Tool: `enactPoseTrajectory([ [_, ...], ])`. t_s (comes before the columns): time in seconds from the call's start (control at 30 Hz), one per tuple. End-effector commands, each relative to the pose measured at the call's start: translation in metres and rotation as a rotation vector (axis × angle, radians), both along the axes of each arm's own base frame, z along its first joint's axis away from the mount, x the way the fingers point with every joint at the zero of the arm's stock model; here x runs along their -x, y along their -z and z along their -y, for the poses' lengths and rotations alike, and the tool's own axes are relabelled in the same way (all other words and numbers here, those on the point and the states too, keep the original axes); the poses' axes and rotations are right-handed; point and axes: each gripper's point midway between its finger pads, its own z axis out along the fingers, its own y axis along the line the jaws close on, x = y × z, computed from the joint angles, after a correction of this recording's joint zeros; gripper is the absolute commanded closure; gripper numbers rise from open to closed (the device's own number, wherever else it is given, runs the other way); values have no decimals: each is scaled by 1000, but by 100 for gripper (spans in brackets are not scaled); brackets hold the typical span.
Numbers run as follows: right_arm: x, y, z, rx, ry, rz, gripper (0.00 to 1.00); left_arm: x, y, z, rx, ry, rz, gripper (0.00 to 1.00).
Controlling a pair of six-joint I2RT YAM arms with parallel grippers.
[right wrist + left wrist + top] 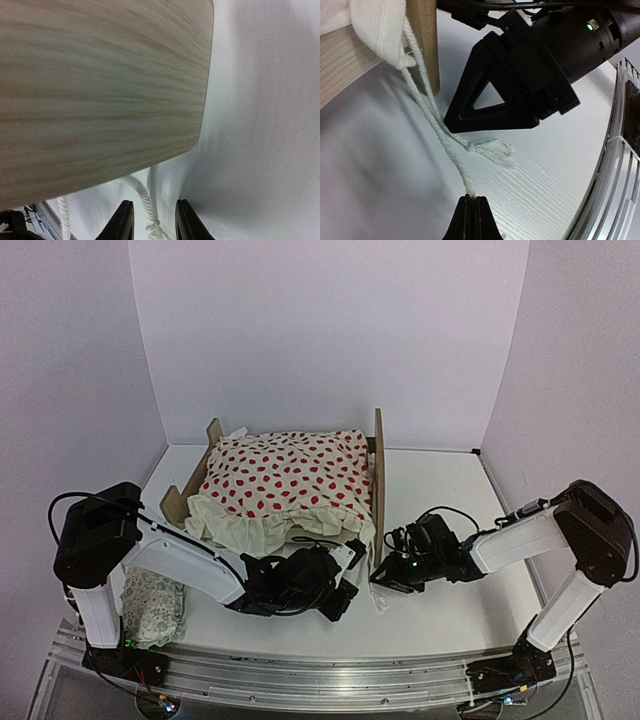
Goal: Set up the pet bed
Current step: Cross the right ropes of the mattress closest to the robot.
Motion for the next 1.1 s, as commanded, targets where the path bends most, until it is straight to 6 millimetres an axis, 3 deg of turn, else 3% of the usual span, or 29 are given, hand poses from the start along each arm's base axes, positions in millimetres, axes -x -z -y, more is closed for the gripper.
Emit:
enactPoseTrajectory([
  [0.0,2,1,1,1,22,-15,70,3,-43,31,125,77,25,100],
  [0.13,9,-13,16,47,9,25,70,3,-42,47,132,108,25,99],
  [0.37,39,-36,64,196,3,29,67,-6,-40,70,152,132,11,99],
  [0.53,54,-42,93,247,56,31,65,-12,-16,78,103,118,-19,97],
  [0.7,57,-44,101,253,82,39,65,-20,5,78,89,89,-55,93],
  [0.87,55,-44,98,260,81,30,65,-24,14,80,100,75,-71,74],
  [0.97,53,-44,95,266,69,23,65,-23,3,78,139,85,-59,53],
  [1.07,50,-44,93,271,64,26,66,-16,-12,76,183,123,-44,39],
])
